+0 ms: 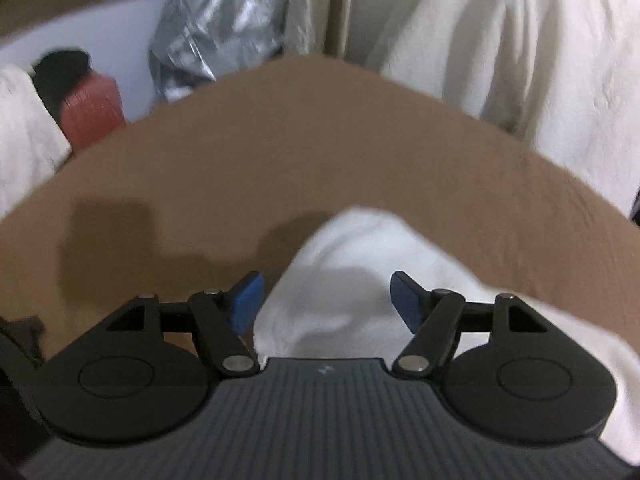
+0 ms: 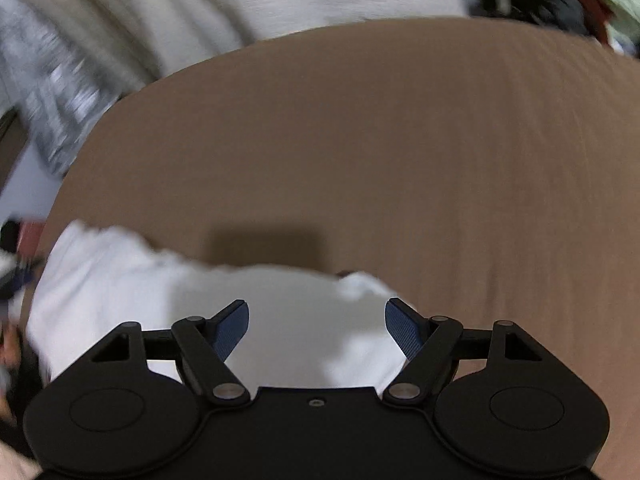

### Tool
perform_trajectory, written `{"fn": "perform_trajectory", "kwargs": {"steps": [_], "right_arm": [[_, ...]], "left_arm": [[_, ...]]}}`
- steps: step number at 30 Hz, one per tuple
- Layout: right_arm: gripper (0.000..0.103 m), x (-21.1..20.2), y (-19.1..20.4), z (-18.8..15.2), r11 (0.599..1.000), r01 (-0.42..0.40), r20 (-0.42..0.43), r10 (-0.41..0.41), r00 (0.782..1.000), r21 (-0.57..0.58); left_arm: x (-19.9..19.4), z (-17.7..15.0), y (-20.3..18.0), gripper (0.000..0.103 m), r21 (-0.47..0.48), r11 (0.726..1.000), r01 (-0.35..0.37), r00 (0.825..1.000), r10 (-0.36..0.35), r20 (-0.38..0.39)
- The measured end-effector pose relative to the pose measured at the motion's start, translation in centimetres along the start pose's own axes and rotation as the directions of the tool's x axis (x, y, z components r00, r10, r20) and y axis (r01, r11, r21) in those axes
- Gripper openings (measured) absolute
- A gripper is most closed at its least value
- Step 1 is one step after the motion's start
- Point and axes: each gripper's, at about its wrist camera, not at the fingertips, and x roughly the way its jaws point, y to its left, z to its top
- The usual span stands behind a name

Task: Fold clothes

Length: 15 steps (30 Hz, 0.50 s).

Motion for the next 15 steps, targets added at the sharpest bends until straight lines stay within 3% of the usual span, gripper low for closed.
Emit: {"fn": "perform_trajectory", "kwargs": {"steps": [4,8,10,11,12,13,15], "right_arm": [[0.080,2.4,-0.7,-1.7,0.998,-0.016,0.017,0.015,1.000,0.057],[0.081,4.9,-1.4,-3.5,0.993,-0.034,0.036,0.030,0.999,0.114],[0.068,5.9,-1.6,-4.3,0.989,-0.056,0.037,0.052,0.998,0.135],[0.038,5.6,-1.3,-4.8,0.986,-0.106,0.013,0.105,0.994,0.128],[0.022,5.4,-0.7,-5.4,0.982,-0.151,-0.007,0.153,0.988,0.114],[0.021,5.0,0.5,-6.2,0.979,-0.186,-0.021,0.188,0.982,0.080],[0.019,4.2,2.8,-7.8,0.967,-0.256,-0.051,0.256,0.965,0.014]], "left_arm": [[1.7,-0.4,1.6,0.089,-0.123,0.986,0.116,0.991,-0.123,-0.048],[2.9,-1.3,1.7,0.093,-0.229,0.971,0.072,0.985,-0.106,-0.138],[3.5,-2.0,2.2,0.091,-0.236,0.968,0.085,0.981,-0.123,-0.150],[3.6,-2.4,2.3,0.089,-0.233,0.967,0.097,0.979,-0.135,-0.151],[3.5,-2.6,2.3,0.076,-0.227,0.968,0.102,0.978,-0.139,-0.153],[3.3,-2.7,2.2,0.067,-0.218,0.971,0.102,0.978,-0.138,-0.157],[2.5,-2.5,2.1,0.059,-0.227,0.969,0.097,0.981,-0.132,-0.143]]}}
